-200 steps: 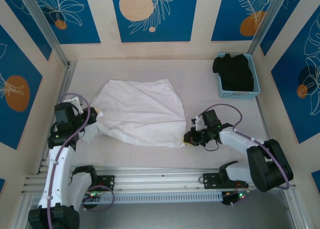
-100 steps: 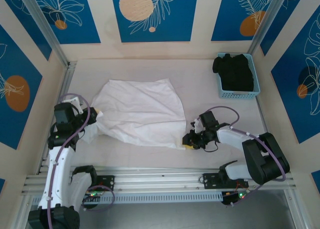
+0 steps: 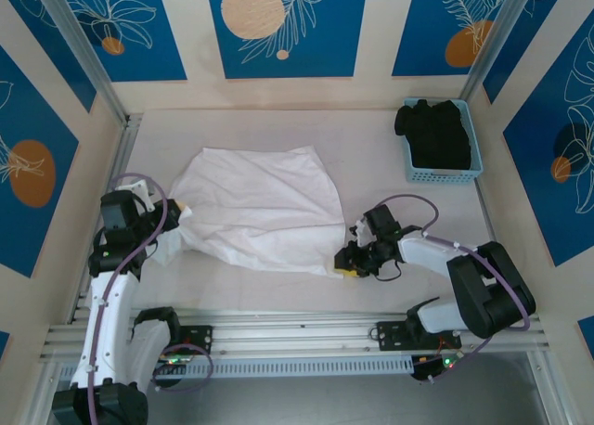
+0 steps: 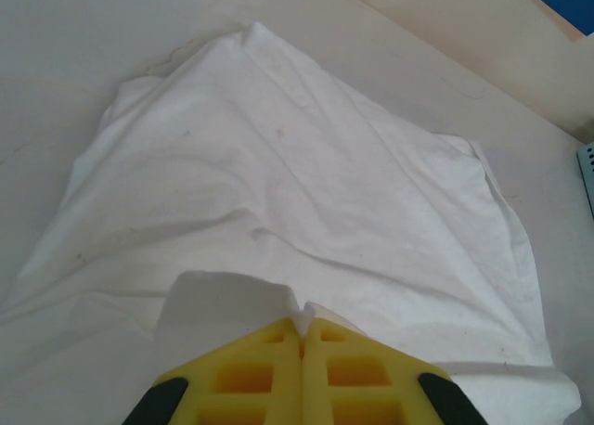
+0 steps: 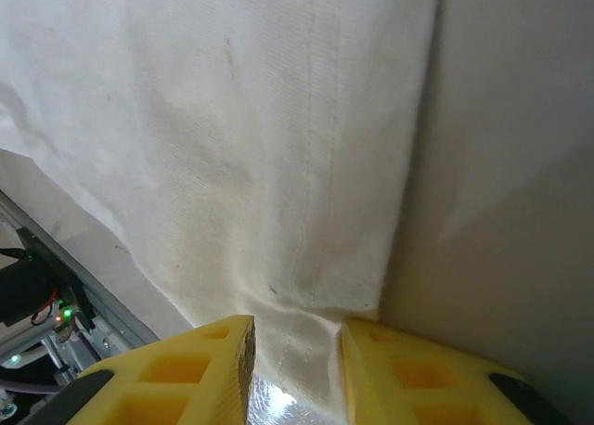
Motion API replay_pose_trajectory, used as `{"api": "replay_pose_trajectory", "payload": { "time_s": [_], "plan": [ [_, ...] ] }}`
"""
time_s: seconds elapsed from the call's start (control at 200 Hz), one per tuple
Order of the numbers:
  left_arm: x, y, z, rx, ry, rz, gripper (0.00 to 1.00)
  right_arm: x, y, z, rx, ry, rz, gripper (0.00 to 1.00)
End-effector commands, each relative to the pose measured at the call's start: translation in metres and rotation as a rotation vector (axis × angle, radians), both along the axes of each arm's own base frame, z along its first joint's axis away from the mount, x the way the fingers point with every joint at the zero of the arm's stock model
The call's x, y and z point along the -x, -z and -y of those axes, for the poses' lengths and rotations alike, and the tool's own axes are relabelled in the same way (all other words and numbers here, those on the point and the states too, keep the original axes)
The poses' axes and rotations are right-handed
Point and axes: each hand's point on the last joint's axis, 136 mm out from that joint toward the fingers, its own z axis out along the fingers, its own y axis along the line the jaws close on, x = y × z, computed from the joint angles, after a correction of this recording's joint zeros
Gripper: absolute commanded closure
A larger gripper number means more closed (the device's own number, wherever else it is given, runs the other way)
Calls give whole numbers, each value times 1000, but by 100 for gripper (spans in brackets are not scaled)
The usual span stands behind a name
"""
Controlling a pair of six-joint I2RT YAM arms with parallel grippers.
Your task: Fold the inside-out t-shirt
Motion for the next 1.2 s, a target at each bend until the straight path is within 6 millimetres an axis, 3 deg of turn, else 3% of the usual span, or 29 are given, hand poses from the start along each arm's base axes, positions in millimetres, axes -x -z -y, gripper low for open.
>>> {"api": "replay_pose_trajectory", "payload": {
  "time_s": [0.0,0.28,0.59,0.765,0.98,1.19],
  "plan": [
    [0,-7,1,8,11,37,100,5,3,9,82,-1,-4,68],
    [-1,-7,2,12,13,37,100,8,-2,15,157,-14,42,67],
    [-1,-7,2,15,13,37,100,4,1,2,148,-48,54,68],
    [0,-7,2,12,13,39,100,0,-6,-6,120,-64,77,79],
    [-1,-8,2,11,12,43,100,-3,-24,-15,40,-77,119,100],
    [0,-8,1,10,7,42,100,-17,-53,-10,-8,-59,237,100]
  ]
}}
